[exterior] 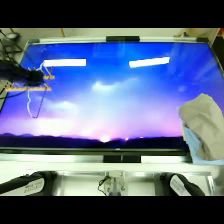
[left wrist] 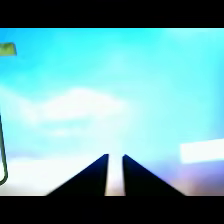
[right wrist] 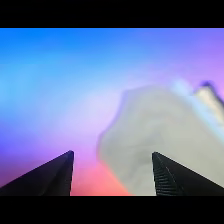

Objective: Fold the shirts.

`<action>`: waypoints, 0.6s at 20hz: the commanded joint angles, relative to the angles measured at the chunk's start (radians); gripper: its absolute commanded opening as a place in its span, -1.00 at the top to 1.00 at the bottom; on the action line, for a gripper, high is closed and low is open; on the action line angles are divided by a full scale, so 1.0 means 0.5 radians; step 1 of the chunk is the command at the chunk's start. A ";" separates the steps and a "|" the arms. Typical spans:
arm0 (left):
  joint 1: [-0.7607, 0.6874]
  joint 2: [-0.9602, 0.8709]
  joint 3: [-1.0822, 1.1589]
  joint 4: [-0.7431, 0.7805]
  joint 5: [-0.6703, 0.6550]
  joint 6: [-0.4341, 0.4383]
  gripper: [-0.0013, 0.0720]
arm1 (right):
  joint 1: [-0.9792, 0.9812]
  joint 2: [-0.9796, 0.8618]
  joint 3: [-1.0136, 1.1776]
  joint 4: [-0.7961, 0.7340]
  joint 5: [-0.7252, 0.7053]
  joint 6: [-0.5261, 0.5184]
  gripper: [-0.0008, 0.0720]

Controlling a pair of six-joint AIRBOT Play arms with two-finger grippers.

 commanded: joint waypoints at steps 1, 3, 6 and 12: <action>-0.346 -0.155 -0.008 0.314 -0.172 -0.191 -1.00 | 0.703 -0.329 0.065 -0.037 0.259 0.085 -0.72; -0.372 -0.169 -0.136 0.072 -0.166 -0.159 -0.98 | 0.899 -0.589 0.065 0.110 0.433 0.088 -0.84; -0.264 -0.015 -0.486 -0.191 0.060 -0.242 -0.98 | 1.040 -0.782 0.065 0.091 0.371 0.131 -0.84; -0.186 -0.002 -0.552 -0.162 0.079 -0.285 -0.98 | 1.125 -0.821 0.065 0.053 0.244 0.089 -0.84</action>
